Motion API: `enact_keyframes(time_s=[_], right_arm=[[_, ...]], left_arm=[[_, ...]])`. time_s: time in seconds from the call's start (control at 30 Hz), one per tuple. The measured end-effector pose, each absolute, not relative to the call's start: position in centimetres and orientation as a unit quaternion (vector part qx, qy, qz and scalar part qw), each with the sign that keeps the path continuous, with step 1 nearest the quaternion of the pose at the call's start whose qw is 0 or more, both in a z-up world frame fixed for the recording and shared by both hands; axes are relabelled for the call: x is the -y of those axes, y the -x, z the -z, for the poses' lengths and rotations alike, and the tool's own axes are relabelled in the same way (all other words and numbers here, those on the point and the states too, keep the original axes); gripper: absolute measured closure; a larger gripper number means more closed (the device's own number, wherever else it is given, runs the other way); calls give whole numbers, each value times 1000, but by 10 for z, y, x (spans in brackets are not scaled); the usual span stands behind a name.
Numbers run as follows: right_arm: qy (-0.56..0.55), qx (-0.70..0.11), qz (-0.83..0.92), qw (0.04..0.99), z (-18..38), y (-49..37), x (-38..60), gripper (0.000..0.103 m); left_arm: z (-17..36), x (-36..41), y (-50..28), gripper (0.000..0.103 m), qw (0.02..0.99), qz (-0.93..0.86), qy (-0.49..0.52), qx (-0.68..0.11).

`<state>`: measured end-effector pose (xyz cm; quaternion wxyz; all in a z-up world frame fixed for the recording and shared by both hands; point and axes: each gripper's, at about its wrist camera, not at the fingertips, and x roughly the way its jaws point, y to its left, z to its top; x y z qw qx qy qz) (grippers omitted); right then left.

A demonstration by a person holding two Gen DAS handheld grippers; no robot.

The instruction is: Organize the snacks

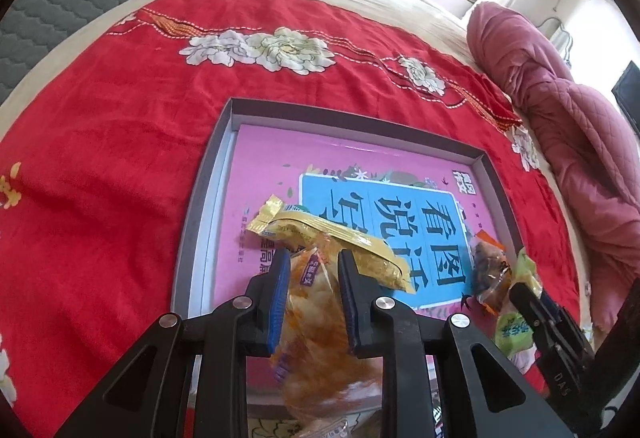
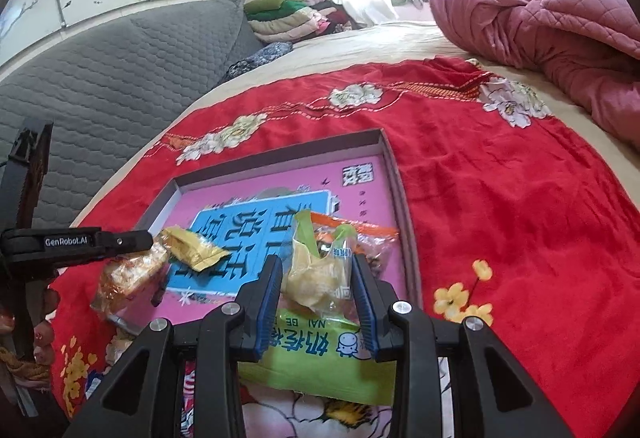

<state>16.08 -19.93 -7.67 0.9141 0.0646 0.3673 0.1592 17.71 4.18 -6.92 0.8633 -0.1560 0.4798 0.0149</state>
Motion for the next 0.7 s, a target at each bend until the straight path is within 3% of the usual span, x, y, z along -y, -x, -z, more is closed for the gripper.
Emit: enact_keyframes(time_s=[0.7], right_arm=[[-69, -367, -166, 913, 79, -168, 204, 67]], left_arm=[[79, -46, -182, 76, 856, -43, 151, -492]])
